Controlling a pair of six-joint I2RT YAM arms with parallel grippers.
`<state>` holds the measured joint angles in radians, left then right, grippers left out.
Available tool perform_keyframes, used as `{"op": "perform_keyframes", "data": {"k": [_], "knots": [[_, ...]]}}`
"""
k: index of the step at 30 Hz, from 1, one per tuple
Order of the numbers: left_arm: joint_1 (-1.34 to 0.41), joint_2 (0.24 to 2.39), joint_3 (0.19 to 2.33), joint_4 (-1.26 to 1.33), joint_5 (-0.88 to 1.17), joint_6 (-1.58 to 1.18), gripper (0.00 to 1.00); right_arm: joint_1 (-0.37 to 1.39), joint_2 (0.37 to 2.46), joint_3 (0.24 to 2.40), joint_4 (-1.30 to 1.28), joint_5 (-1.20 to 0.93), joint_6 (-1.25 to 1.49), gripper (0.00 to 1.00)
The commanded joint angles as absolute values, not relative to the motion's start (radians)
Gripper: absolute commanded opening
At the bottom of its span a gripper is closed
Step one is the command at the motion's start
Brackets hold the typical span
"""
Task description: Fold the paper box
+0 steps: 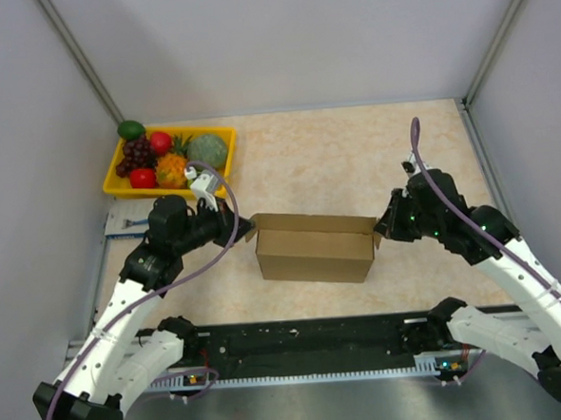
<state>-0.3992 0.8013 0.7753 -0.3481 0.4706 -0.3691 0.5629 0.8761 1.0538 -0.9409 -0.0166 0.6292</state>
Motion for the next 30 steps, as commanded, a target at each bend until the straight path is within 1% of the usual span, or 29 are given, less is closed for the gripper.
{"op": "perform_keyframes", "data": {"k": [1,6,11,19,26,30], "knots": [[-0.408,0.784,0.773,-0.296,0.443,-0.451,0.00,0.629,0.894,1.029,-0.970,0.193,0.831,0.00],[-0.413,0.778,0.775,-0.307,0.433,-0.500,0.00,0.767,0.913,1.029,-0.988,0.356,0.903,0.00],[-0.422,0.772,0.775,-0.305,0.431,-0.515,0.00,0.841,0.913,0.982,-0.976,0.479,0.908,0.00],[-0.425,0.765,0.778,-0.316,0.430,-0.499,0.00,0.847,0.815,0.897,-0.904,0.485,0.700,0.00],[-0.425,0.769,0.776,-0.324,0.428,-0.497,0.00,0.845,0.770,0.805,-0.809,0.411,0.580,0.00],[-0.426,0.773,0.776,-0.328,0.425,-0.489,0.00,0.847,0.764,0.828,-0.790,0.372,0.493,0.00]]}}
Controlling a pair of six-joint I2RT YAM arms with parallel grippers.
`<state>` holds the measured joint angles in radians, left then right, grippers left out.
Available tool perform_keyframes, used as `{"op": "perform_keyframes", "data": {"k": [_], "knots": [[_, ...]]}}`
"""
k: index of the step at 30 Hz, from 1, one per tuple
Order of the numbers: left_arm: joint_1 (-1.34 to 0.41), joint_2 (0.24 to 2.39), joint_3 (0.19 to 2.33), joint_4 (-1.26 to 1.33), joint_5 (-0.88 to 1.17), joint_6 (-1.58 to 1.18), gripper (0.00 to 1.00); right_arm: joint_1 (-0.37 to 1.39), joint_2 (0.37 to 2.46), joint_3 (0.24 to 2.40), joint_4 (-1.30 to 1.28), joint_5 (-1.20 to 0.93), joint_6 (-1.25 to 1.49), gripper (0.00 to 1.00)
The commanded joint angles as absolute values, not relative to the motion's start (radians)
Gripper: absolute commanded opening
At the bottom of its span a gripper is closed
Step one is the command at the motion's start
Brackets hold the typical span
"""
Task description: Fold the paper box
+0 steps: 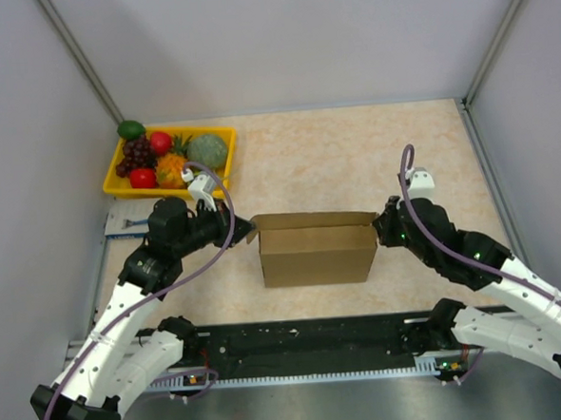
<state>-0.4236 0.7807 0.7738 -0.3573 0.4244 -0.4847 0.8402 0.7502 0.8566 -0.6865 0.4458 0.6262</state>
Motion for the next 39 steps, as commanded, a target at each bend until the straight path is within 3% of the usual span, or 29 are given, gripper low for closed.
{"op": "perform_keyframes", "data": {"k": [1,9,15,21,39], "knots": [[-0.426,0.772,0.776,-0.330,0.425,-0.486,0.00,0.847,0.764,0.834,-0.790,0.370,0.474,0.00],[-0.428,0.772,0.756,-0.337,0.419,-0.482,0.00,0.847,0.738,0.850,-0.802,0.284,0.431,0.00],[-0.440,0.767,0.758,-0.324,0.397,-0.561,0.00,0.853,0.736,0.782,-0.752,0.328,0.560,0.00],[-0.511,0.744,0.750,-0.337,0.252,-0.669,0.00,0.908,0.710,0.750,-0.726,0.439,0.621,0.00],[-0.765,0.729,0.698,-0.345,-0.124,-0.762,0.00,0.937,0.729,0.779,-0.721,0.399,0.675,0.00]]}}
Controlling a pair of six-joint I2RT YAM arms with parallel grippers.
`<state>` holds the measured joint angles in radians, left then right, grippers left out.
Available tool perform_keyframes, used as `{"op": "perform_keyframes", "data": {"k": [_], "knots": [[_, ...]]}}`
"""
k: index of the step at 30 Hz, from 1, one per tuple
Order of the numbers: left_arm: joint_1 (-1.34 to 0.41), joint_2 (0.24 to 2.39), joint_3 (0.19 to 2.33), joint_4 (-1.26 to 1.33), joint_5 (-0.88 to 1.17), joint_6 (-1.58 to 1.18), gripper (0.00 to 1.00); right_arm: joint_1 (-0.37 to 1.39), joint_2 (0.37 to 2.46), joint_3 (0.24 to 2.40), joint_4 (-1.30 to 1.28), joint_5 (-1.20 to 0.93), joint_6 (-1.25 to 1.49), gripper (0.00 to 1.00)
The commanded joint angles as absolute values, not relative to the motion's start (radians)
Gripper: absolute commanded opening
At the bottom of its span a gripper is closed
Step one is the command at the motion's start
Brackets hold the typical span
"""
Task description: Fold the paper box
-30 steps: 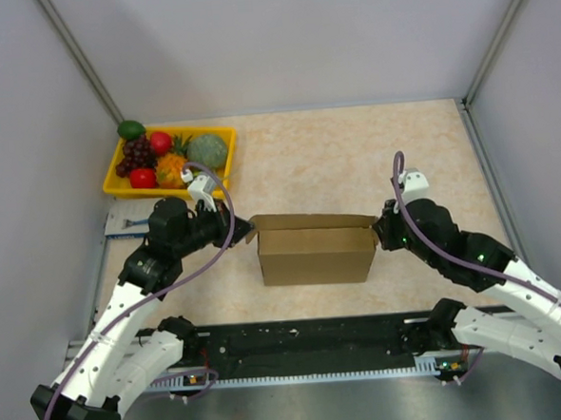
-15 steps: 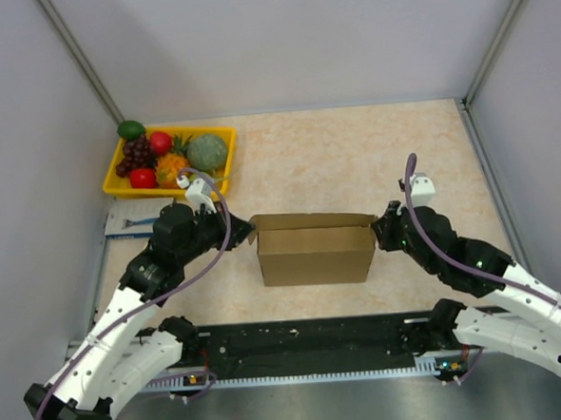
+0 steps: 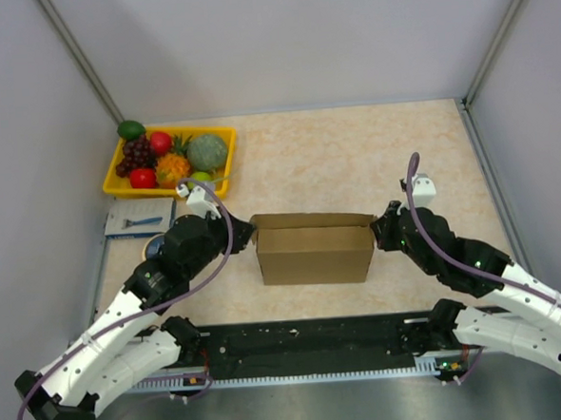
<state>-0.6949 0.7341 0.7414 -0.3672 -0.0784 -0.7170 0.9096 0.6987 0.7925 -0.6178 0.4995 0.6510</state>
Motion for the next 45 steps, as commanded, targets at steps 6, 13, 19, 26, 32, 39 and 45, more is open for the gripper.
{"op": "perform_keyframes", "data": {"k": [6,13,19,26,32,39,45], "knots": [[-0.808,0.719,0.658,-0.336,-0.187,-0.781,0.00,0.937,0.730,0.785,-0.719,0.382,0.681,0.00],[-0.856,0.729,0.635,-0.327,-0.225,-0.795,0.00,0.950,0.741,0.772,-0.712,0.390,0.684,0.00],[-0.882,0.700,0.598,-0.321,-0.256,-0.761,0.00,0.950,0.713,0.758,-0.706,0.393,0.670,0.00],[-0.882,0.632,0.543,-0.288,-0.213,-0.646,0.00,0.950,0.695,0.738,-0.674,0.396,0.640,0.00],[-0.884,0.641,0.512,-0.233,-0.163,-0.664,0.00,0.950,0.701,0.716,-0.649,0.393,0.634,0.00],[-0.890,0.635,0.465,-0.195,-0.166,-0.635,0.00,0.948,0.660,0.655,-0.611,0.387,0.632,0.00],[-0.891,0.557,0.411,-0.212,-0.183,-0.603,0.00,0.950,0.586,0.577,-0.560,0.377,0.634,0.00]]}}
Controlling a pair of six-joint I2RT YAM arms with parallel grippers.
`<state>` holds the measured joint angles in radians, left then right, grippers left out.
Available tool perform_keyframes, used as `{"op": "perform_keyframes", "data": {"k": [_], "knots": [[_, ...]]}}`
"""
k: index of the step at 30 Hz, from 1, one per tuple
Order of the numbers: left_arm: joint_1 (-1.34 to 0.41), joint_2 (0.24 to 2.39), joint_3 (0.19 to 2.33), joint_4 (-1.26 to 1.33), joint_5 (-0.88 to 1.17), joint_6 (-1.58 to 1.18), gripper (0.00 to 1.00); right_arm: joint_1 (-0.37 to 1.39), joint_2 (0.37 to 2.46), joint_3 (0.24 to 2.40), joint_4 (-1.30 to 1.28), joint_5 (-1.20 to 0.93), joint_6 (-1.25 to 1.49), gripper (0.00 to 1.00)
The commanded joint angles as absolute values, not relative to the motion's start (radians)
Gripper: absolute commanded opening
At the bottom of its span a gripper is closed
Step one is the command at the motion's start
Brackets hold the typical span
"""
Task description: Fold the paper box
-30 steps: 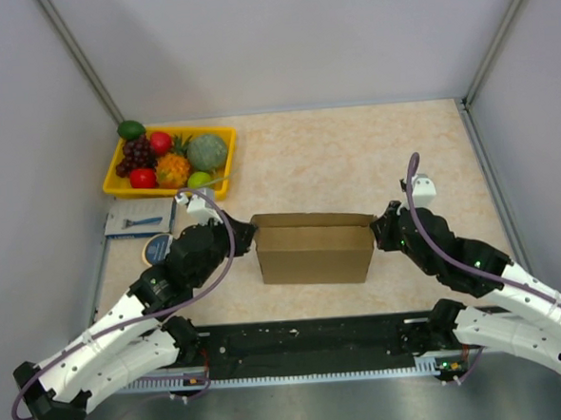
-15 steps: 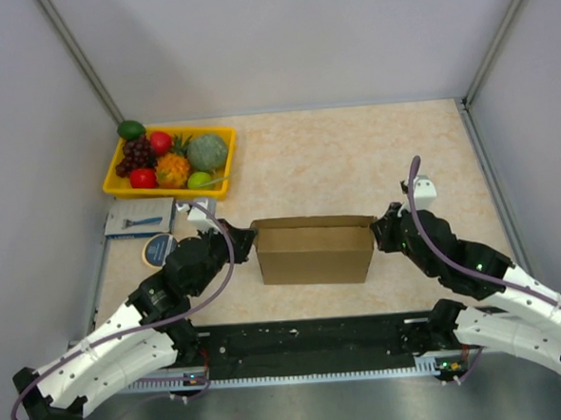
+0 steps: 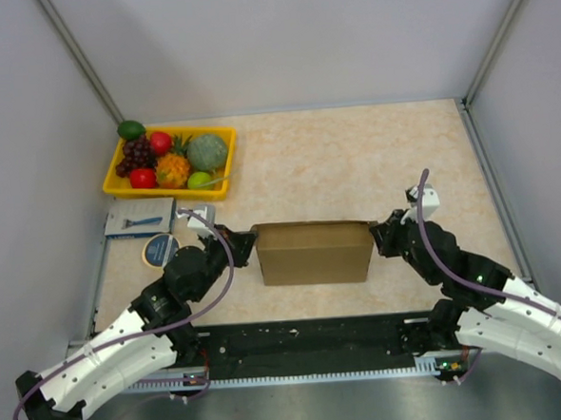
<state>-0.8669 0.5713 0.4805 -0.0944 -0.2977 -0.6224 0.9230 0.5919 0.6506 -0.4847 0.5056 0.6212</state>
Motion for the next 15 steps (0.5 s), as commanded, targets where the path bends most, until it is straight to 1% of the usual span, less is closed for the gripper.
{"op": "perform_keyframes", "data": {"k": [1,3,4,6,7,8,9,10,12,15], "knots": [[-0.890,0.554,0.407,-0.206,-0.175,-0.600,0.00,0.950,0.583,0.578,-0.572,0.370,0.634,0.02],[-0.891,0.552,0.388,-0.192,-0.157,-0.598,0.00,0.950,0.583,0.618,-0.603,0.361,0.644,0.11],[-0.890,0.554,0.384,-0.189,-0.155,-0.600,0.00,0.950,0.587,0.646,-0.633,0.356,0.655,0.25],[-0.891,0.555,0.376,-0.187,-0.155,-0.607,0.00,0.948,0.592,0.757,-0.719,0.336,0.675,0.39],[-0.890,0.557,0.374,-0.186,-0.155,-0.607,0.00,0.950,0.601,0.802,-0.741,0.290,0.669,0.47],[-0.891,0.555,0.374,-0.184,-0.155,-0.607,0.00,0.950,0.624,0.849,-0.803,0.275,0.661,0.49],[-0.890,0.555,0.374,-0.184,-0.156,-0.606,0.00,0.950,0.636,0.944,-0.830,0.258,0.651,0.51],[-0.890,0.555,0.376,-0.187,-0.156,-0.604,0.00,0.950,0.646,0.987,-0.851,0.238,0.635,0.57],[-0.890,0.552,0.376,-0.190,-0.161,-0.606,0.00,0.948,0.675,1.111,-0.905,0.242,0.620,0.60],[-0.891,0.548,0.368,-0.196,-0.161,-0.607,0.00,0.937,0.754,1.231,-0.869,0.242,0.612,0.75]]}}
